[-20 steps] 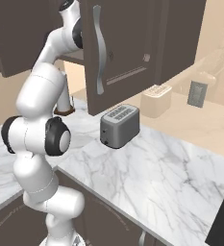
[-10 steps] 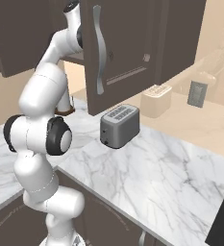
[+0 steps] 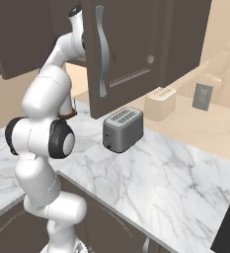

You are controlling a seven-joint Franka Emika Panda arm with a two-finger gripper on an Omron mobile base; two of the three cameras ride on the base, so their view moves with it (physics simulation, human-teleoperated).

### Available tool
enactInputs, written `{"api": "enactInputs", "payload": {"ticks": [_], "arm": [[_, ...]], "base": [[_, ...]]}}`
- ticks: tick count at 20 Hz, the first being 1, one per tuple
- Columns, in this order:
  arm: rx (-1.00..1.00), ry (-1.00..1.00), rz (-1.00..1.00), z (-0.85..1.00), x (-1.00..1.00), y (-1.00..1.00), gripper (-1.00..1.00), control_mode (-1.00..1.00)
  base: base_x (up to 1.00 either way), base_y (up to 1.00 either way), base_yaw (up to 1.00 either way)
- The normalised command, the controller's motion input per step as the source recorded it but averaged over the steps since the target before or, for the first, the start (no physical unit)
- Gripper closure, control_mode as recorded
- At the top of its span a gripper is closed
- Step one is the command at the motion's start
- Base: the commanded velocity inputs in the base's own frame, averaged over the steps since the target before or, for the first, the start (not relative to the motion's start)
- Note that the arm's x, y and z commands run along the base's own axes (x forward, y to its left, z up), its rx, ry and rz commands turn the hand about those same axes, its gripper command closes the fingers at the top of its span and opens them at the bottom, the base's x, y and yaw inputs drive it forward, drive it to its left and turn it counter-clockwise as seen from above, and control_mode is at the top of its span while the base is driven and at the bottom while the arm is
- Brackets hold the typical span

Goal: Pick up the bar soap and spray from the sink, and place them back in the cabinet, and close the cabinet doors.

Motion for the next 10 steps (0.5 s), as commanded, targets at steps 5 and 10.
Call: {"api": "enactInputs", "payload": {"ticks": [5,10], "arm": [[0.00,0.00,0.00,-0.03,0.15,-0.07,1.00,-1.00],[0.00,0.00,0.00,0.00,0.21,-0.03,1.00,-1.00]], "base": [[0.00,0.00,0.00],[0.00,0.00,0.00]]}}
